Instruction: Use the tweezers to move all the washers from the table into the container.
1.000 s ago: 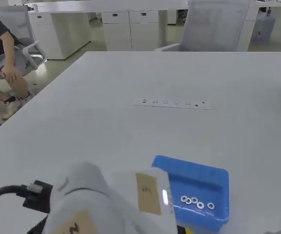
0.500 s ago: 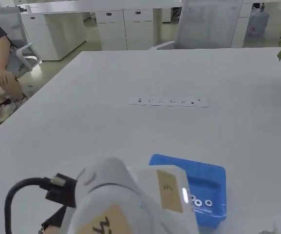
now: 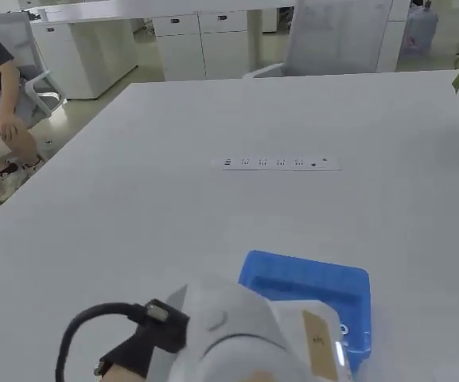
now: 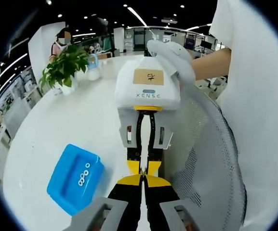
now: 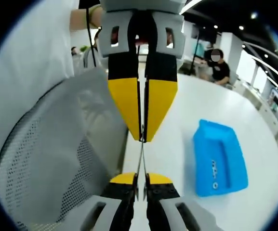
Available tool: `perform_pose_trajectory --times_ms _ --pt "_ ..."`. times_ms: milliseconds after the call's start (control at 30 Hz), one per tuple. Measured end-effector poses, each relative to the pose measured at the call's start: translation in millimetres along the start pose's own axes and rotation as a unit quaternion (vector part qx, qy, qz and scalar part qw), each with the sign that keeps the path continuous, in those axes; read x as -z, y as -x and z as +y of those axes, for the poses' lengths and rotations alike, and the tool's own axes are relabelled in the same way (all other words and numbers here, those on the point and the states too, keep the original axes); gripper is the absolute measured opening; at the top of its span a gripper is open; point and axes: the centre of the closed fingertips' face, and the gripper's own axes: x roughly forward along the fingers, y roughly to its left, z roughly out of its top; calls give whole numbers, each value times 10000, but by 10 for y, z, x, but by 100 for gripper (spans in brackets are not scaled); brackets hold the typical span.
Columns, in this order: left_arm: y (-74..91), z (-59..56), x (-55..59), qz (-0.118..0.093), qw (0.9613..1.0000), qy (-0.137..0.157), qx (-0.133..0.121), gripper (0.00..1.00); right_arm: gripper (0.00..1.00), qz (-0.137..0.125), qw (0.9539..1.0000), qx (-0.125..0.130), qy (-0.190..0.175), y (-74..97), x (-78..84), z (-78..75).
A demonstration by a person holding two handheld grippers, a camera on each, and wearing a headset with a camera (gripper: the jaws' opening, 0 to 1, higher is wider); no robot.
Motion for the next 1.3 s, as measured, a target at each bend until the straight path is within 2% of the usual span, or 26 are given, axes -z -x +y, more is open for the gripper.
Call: perform_pose_trajectory --times_ms 167,267,433,633,733,833,967,1133,1300 --pt "-75 15 54 152 9999 -69 25 0 4 101 9999 35 -3 -34 87 -7" --pt "-109 20 108 335 9993 -153 12 0 5 130 9999 69 -44 -45 123 -16" --pt "-145 13 159 450 9988 -158 69 0 5 137 9999 41 -76 -85 161 6" --pt "-133 48 242 589 9982 -50 94 0 6 -44 9993 72 -353 -99 147 -23" --pt "-131 44 283 691 9975 -49 123 0 10 -114 9985 104 -516 -70 155 -29" --pt "-134 51 325 760 9970 -20 146 0 13 -255 9966 198 -758 5 170 -36" --pt "-143 57 402 890 9959 -9 187 0 18 -416 9919 447 -1110 164 228 -56" --pt "-177 53 538 1137 9931 -22 276 0 21 -380 9856 830 -1422 393 386 -81" --pt "-217 47 667 1354 9901 2 369 0 21 -383 9800 1086 -1621 543 453 -107"
